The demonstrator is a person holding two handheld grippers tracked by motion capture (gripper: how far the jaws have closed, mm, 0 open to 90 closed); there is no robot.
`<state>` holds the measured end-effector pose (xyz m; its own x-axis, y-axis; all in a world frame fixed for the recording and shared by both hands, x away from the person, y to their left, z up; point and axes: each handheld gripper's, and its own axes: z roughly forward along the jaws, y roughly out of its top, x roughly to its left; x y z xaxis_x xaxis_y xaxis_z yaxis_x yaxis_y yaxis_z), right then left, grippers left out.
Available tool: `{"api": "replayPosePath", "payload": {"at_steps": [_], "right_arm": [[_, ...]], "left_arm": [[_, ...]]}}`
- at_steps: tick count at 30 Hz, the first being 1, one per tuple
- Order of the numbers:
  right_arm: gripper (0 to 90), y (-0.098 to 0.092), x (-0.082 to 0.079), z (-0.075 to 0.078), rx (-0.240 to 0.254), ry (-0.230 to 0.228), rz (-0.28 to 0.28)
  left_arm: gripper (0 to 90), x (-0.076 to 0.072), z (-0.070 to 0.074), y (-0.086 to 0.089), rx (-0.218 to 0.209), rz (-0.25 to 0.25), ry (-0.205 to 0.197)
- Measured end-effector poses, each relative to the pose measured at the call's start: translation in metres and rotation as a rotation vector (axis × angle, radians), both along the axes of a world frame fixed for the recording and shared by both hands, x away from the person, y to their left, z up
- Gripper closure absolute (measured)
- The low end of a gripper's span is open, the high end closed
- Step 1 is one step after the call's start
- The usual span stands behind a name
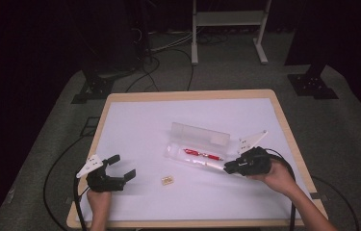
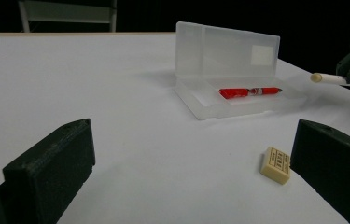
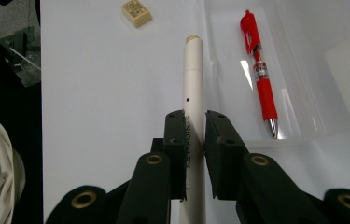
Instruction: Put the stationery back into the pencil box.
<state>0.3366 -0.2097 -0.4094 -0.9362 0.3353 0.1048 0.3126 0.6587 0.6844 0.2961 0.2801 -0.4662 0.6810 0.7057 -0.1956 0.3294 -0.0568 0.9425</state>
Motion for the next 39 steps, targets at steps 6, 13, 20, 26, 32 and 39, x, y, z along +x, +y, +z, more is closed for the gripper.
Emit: {"api": "replayPosePath", "payload": {"at_steps": [6, 13, 20, 26, 32, 39], "right_arm": [[78.4, 0.006, 0.006, 0.005, 0.002, -0.002, 0.003], [78.4, 0.018, 0.015, 0.009, 0.004, -0.006, 0.02], [78.4, 0.028, 0.021, 0.013, 0.005, -0.011, 0.029], [78.4, 0.034, 0.025, 0.015, 0.003, -0.01, 0.034], [78.4, 0.04, 0.03, 0.019, 0.007, -0.008, 0.036], [78.4, 0.049, 0.035, 0.019, -0.007, -0.004, 0.045]], "left_arm": [[0.0, 0.0, 0.0, 0.0, 0.0, 0.001, 0.0], [0.0, 0.0, 0.0, 0.0, -0.001, 0.0, 0.0], [0.0, 0.0, 0.0, 0.0, -0.001, 0.0, 0.0], [0.0, 0.0, 0.0, 0.0, -0.002, 0.0, 0.0], [0.0, 0.0, 0.0, 0.0, -0.002, 0.0, 0.0], [0.0, 0.0, 0.0, 0.001, -0.004, 0.0, 0.0]]}}
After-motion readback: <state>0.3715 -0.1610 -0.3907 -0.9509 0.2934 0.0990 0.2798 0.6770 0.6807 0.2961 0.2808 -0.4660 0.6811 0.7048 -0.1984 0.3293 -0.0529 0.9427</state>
